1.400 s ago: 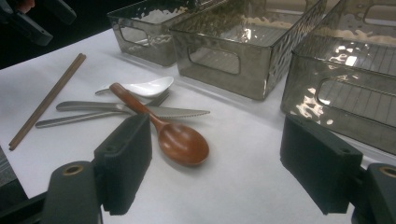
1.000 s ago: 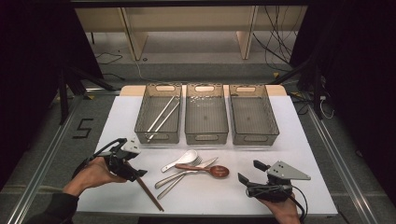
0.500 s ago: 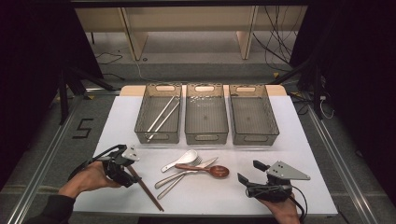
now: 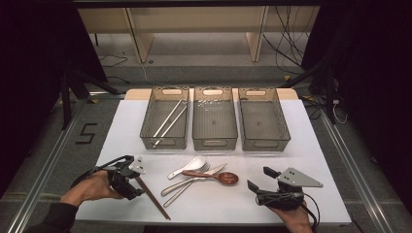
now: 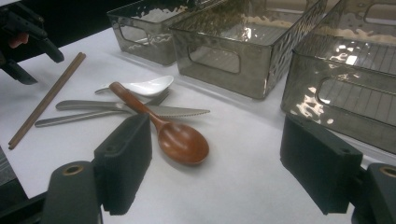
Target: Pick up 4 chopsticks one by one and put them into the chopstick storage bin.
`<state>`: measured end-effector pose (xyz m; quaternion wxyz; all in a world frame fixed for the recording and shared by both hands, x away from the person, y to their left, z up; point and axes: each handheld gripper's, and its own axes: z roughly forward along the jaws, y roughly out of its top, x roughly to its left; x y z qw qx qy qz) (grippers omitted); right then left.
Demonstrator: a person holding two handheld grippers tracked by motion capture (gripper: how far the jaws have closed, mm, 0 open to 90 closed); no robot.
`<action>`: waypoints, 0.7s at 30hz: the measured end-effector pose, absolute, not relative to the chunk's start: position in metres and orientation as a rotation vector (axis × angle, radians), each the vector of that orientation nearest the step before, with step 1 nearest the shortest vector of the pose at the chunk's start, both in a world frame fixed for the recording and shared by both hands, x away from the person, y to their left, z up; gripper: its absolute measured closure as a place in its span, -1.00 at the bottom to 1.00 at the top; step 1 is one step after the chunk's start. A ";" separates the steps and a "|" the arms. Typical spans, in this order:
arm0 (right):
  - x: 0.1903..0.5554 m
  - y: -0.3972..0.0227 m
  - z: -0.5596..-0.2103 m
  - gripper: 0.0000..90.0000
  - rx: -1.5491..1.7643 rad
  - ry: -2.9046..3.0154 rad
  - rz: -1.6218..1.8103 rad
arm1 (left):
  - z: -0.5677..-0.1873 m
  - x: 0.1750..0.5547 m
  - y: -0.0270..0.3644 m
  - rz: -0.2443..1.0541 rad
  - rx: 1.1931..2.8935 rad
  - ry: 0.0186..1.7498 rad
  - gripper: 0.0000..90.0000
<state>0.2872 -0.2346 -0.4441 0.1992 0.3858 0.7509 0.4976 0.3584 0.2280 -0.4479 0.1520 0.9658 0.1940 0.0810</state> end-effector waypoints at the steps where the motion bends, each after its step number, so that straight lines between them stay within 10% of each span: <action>1: 0.287 -0.235 -0.444 -0.43 1.080 2.099 1.392 | -0.449 0.358 0.228 0.225 2.767 0.556 -0.30; 21: 0.287 -0.235 -0.444 -0.43 1.079 2.099 1.393 | -0.461 0.365 0.225 0.156 2.789 0.478 -0.23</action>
